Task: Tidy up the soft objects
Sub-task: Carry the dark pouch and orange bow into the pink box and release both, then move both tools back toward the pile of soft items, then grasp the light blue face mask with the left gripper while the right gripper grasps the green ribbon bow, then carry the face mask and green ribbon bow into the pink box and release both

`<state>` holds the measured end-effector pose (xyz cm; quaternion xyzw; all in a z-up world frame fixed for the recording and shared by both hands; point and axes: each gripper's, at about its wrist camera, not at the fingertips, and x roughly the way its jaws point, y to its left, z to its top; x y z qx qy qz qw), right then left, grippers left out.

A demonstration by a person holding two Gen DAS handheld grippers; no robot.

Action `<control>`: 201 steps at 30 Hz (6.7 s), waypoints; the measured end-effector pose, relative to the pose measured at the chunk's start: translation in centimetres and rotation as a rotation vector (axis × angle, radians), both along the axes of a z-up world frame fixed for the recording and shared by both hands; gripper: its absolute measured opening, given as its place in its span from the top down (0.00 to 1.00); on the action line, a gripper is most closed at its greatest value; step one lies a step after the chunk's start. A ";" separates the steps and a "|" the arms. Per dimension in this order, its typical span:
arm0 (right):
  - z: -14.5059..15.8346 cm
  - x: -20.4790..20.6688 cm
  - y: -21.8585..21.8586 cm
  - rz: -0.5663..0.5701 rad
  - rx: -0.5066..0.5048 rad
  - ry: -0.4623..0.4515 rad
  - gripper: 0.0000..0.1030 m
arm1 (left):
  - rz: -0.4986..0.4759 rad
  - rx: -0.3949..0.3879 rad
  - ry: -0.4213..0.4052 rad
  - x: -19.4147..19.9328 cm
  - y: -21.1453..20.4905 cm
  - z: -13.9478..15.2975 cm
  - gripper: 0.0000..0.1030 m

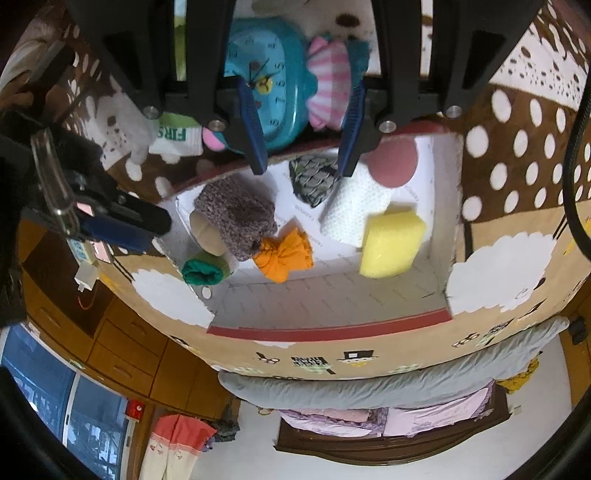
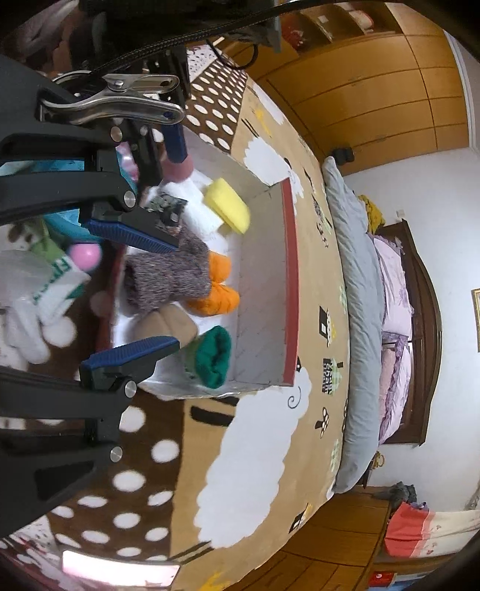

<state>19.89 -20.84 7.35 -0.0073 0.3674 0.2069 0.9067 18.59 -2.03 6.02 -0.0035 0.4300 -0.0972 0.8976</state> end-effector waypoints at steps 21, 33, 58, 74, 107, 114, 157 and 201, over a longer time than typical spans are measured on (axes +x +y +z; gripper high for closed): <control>-1.5 -6.6 -1.2 0.014 -0.040 0.063 0.53 | 0.065 -0.035 0.033 -6.7 3.1 -0.4 0.59; -2.2 -9.4 -3.0 0.001 -0.027 0.070 0.53 | -0.012 -0.088 0.080 -10.6 0.9 -1.2 0.54; -3.0 -10.7 -4.7 0.007 -0.010 0.043 0.53 | -0.006 -0.184 0.277 -11.6 -3.0 -6.1 0.39; -3.6 -11.3 -4.6 0.022 0.015 0.038 0.53 | 0.051 -0.154 0.271 -12.1 -2.8 -6.0 0.35; -4.1 -11.6 -3.9 0.035 0.036 0.117 0.53 | 0.087 -0.175 0.168 -12.5 1.7 -3.7 0.70; -5.9 -12.7 -1.2 0.091 -0.002 0.172 0.53 | 0.098 -0.152 0.117 -13.5 3.2 -3.1 0.70; -0.3 -15.1 -1.3 0.041 -0.012 -0.003 0.94 | 0.106 -0.105 -0.047 -12.8 5.9 0.7 0.69; 2.8 -0.2 0.5 -0.028 -0.015 -0.062 0.94 | 0.080 -0.044 -0.136 3.5 3.4 1.7 0.68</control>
